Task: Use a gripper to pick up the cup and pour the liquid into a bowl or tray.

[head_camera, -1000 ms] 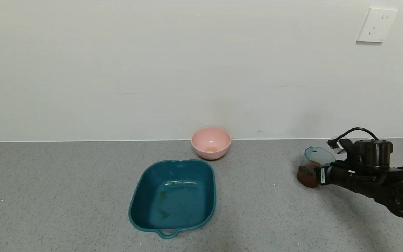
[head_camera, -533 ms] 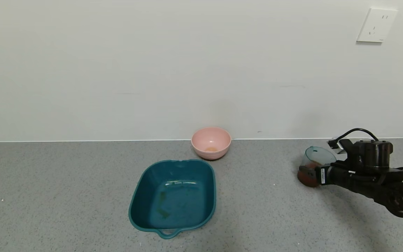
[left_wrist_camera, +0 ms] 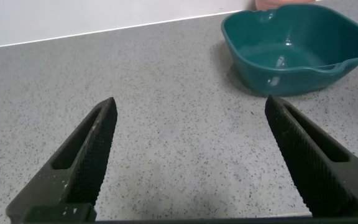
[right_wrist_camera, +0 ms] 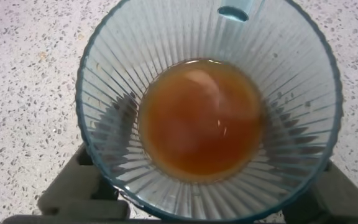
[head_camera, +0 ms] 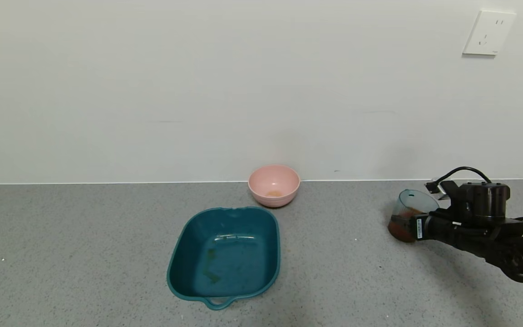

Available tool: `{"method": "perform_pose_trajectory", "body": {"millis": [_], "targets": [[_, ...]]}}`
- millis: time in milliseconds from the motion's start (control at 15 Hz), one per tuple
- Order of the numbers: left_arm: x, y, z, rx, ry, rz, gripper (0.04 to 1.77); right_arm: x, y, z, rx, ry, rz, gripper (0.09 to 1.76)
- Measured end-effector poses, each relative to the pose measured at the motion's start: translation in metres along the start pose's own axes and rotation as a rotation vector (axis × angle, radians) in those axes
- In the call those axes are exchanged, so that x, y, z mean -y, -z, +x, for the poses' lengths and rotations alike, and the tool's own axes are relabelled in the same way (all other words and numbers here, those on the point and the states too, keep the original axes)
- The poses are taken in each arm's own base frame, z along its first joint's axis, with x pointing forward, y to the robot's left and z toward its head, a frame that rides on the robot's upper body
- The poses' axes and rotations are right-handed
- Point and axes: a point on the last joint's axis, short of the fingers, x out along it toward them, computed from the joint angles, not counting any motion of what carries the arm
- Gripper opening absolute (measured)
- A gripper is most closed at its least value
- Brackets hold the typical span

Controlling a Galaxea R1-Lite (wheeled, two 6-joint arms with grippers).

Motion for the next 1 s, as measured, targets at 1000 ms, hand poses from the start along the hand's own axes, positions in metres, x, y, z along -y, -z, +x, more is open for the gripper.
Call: {"method": "perform_pose_trajectory", "body": {"millis": [1000], "targets": [[0.000,0.000,0.000,0.000,0.000,0.000,1.72,-0.006,-0.013,-0.016,-0.013,-0.012,0.001,1.35]]}}
